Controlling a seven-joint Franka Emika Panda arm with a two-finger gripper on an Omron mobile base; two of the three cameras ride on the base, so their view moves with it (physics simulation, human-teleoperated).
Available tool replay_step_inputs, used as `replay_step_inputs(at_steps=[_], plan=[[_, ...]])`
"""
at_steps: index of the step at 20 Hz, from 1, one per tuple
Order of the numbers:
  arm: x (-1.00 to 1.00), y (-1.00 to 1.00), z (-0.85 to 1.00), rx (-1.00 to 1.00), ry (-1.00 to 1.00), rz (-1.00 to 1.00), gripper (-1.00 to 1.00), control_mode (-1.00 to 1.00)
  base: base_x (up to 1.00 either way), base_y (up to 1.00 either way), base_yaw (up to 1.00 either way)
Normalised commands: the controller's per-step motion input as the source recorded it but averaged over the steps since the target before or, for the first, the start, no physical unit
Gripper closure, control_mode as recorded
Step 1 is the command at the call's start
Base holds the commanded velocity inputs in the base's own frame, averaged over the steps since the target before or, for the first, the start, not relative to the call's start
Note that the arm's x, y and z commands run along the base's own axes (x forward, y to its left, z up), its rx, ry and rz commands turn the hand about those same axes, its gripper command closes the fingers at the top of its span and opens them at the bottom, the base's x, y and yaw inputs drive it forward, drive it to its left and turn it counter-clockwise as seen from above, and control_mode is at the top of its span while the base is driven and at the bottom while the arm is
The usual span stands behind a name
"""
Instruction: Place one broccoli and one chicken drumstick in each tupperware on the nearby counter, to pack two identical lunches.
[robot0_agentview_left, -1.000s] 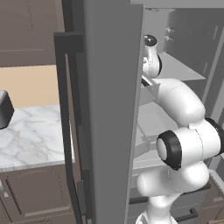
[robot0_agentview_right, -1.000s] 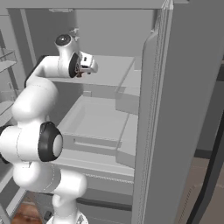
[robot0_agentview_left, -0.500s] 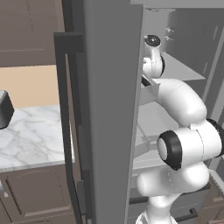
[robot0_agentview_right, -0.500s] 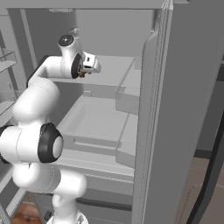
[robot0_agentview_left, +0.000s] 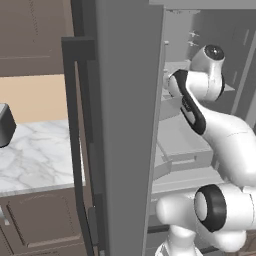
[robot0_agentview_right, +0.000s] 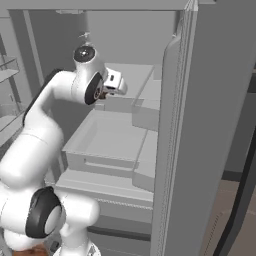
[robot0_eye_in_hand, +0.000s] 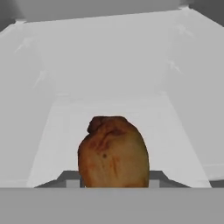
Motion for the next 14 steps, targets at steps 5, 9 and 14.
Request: replay_step_inputs(at_steps=[5, 9, 14], plan=[[-1.00, 0.00, 0.07, 0.00, -0.04, 0.00, 1.00, -1.00, 0.00, 0.00, 0.00], [-1.00, 0.00, 0.59, 0.00, -0.14, 0.00, 1.00, -1.00, 0.00, 0.00, 0.00], [-0.97, 0.00, 0.77, 0.00, -0.13, 0.00, 1.00, -1.00, 0.00, 0.00, 0.00]])
